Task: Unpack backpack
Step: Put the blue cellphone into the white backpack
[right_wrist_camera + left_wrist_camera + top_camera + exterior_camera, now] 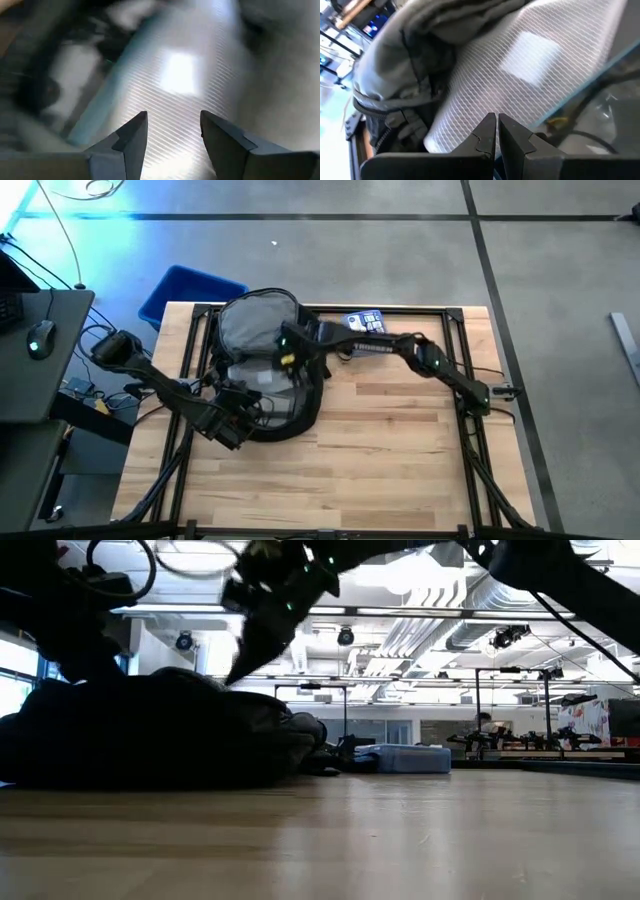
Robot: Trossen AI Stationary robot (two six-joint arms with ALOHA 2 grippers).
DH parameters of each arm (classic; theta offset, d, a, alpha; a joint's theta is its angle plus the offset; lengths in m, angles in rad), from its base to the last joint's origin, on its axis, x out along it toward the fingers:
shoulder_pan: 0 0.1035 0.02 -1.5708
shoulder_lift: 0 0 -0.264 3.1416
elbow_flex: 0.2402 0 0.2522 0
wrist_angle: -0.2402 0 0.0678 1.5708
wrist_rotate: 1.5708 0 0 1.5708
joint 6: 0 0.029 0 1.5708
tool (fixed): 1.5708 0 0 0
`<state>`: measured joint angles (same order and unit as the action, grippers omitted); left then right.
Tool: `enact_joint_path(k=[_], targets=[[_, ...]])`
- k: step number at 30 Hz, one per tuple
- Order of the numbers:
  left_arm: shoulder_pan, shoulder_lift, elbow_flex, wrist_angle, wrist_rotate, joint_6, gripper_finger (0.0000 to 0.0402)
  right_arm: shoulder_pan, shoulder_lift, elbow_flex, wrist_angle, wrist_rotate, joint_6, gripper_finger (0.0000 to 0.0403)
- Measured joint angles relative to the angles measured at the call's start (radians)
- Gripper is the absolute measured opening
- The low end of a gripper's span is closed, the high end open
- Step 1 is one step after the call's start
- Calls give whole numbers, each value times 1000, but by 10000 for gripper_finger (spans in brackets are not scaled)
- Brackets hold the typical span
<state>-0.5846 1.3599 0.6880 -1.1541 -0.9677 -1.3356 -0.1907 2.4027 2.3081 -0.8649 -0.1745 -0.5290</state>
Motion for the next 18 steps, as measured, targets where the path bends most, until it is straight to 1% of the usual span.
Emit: enact_joint_path(k=[2,3,6,8,11,13,16,17,18], targets=[[-23,-5,0,-2,22,-19,0,-35,-9,0,-56,39,22,167],[-36,-6,0,-2,27,-31,0,-49,-18,0,-89,42,24,167],[-81,-6,0,-1,47,-64,0,-86,-60,0,-171,42,24,167],[-108,-6,0,-1,45,-83,0,-116,-77,2,-183,19,31,167],[-128,-5,0,0,12,-101,0,-152,-71,0,-144,-119,35,167],[-129,-6,0,1,10,-104,0,-142,-63,0,-84,-164,34,167],[-130,-5,0,3,13,-107,0,-96,-52,0,34,-164,23,162],[-132,-5,0,4,14,-112,0,-78,-50,0,71,-151,22,159],[-133,-5,0,6,16,-114,0,-56,-49,0,87,-114,17,154]])
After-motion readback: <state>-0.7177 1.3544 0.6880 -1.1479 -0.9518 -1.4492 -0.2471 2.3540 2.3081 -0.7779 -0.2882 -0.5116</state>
